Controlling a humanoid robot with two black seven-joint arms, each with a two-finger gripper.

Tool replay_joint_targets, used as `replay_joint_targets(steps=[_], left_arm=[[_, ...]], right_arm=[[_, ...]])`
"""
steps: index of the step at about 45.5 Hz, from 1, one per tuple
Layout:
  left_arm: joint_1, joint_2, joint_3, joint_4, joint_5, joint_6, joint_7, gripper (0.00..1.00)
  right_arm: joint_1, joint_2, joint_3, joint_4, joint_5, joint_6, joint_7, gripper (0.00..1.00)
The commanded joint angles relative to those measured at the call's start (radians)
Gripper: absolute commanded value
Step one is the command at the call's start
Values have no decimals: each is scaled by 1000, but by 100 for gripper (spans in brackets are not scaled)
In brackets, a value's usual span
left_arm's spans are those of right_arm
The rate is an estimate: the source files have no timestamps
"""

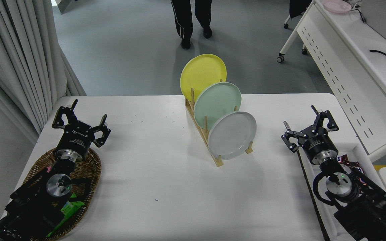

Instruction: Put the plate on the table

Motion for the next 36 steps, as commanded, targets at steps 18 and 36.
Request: replay_joint_targets(steps=[18,36], left_arm=[[0,0,0,0,0,-1,0,100],[0,0,0,0,0,-1,0,100]], right_arm=[[-4,-3,-8,-4,0,1,0,100],[-1,-1,-16,-10,0,-8,0,100]])
